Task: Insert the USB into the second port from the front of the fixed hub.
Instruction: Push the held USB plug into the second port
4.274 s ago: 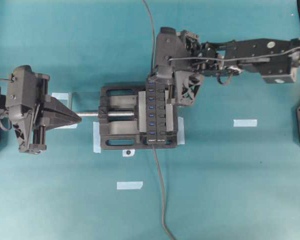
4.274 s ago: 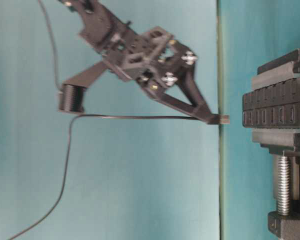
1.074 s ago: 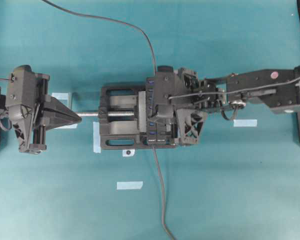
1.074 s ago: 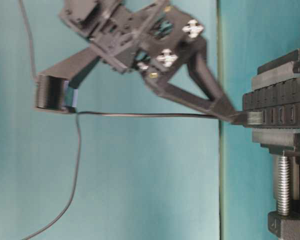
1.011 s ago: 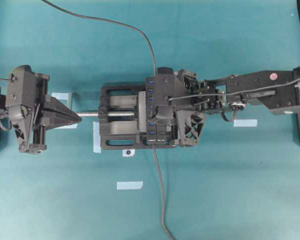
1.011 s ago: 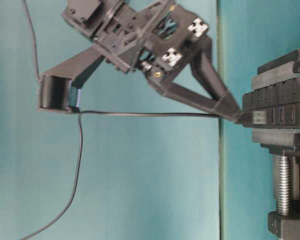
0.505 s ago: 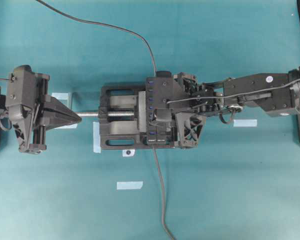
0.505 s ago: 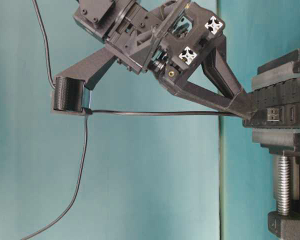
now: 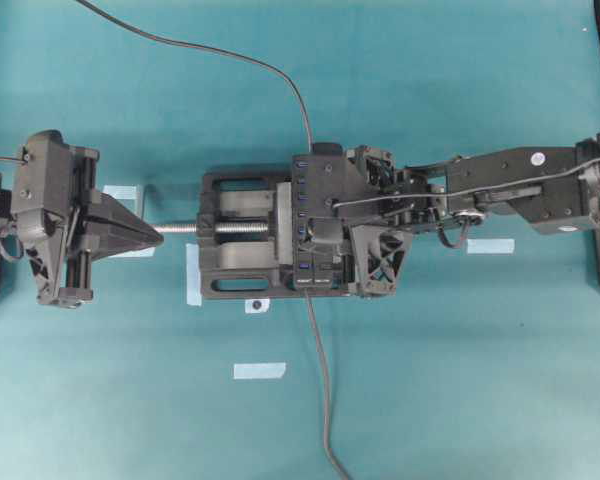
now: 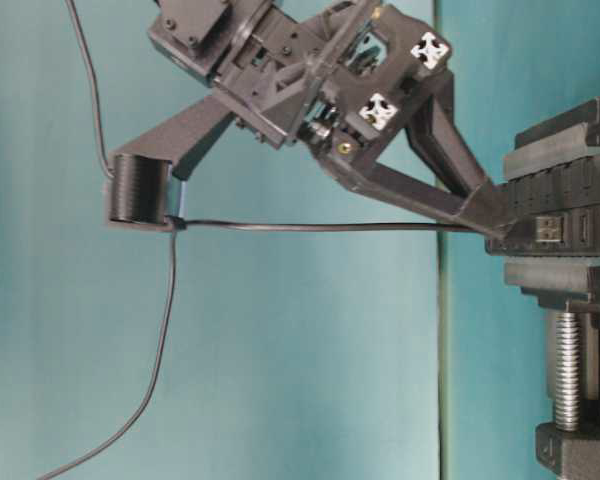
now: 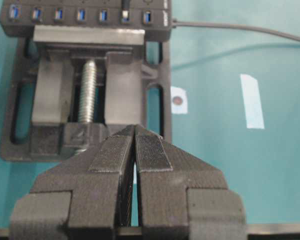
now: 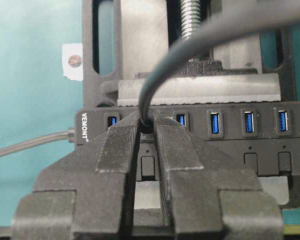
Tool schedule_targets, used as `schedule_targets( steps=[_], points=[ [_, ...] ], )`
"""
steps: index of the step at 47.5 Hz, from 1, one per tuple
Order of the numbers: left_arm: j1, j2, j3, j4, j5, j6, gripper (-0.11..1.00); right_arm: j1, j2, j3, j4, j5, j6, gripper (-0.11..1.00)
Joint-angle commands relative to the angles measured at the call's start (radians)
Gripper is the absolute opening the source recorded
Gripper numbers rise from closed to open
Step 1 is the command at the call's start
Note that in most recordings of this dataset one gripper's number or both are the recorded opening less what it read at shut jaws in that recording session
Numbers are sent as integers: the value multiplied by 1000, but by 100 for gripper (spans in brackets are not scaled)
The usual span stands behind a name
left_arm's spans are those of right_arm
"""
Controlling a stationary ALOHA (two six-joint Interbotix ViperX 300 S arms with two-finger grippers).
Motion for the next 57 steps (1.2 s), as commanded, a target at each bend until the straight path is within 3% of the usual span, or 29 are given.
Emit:
schedule_targets(
  steps=[1, 57],
  points=[
    [-2, -2, -18, 2, -11, 2, 0, 9, -9, -9, 2, -6, 9, 6],
    [0, -2, -18, 2, -11, 2, 0, 17, 25, -6, 2, 34, 11, 6]
  ],
)
